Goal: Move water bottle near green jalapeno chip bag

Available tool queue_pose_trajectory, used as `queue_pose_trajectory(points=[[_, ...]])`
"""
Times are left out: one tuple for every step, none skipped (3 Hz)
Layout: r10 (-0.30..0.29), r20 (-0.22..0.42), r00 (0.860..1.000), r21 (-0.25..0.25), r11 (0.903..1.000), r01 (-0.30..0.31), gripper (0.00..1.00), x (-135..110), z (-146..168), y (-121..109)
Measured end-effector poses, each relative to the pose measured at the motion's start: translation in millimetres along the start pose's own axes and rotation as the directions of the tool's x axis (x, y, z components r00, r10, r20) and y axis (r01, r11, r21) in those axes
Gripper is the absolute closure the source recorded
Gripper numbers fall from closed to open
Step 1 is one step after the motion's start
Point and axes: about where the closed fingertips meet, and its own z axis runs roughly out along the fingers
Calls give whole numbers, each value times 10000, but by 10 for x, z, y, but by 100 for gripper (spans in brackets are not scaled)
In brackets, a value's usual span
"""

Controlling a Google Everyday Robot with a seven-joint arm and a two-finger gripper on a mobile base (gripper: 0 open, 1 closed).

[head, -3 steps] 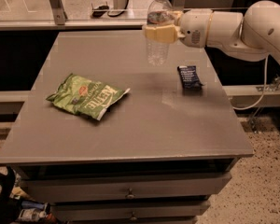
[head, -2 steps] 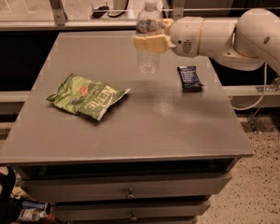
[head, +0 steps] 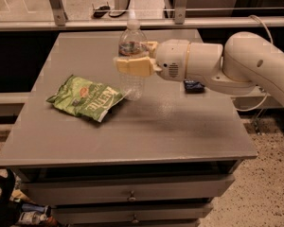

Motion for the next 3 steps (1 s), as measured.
queue_pose_trajectory(points=[[400, -363, 9985, 545, 9978, -380, 100, 203, -167, 184], [519, -658, 9965, 1055, 9934, -447, 100, 311, -308, 229], [453, -524, 9976, 1067, 9935, -395, 100, 383, -332, 205]])
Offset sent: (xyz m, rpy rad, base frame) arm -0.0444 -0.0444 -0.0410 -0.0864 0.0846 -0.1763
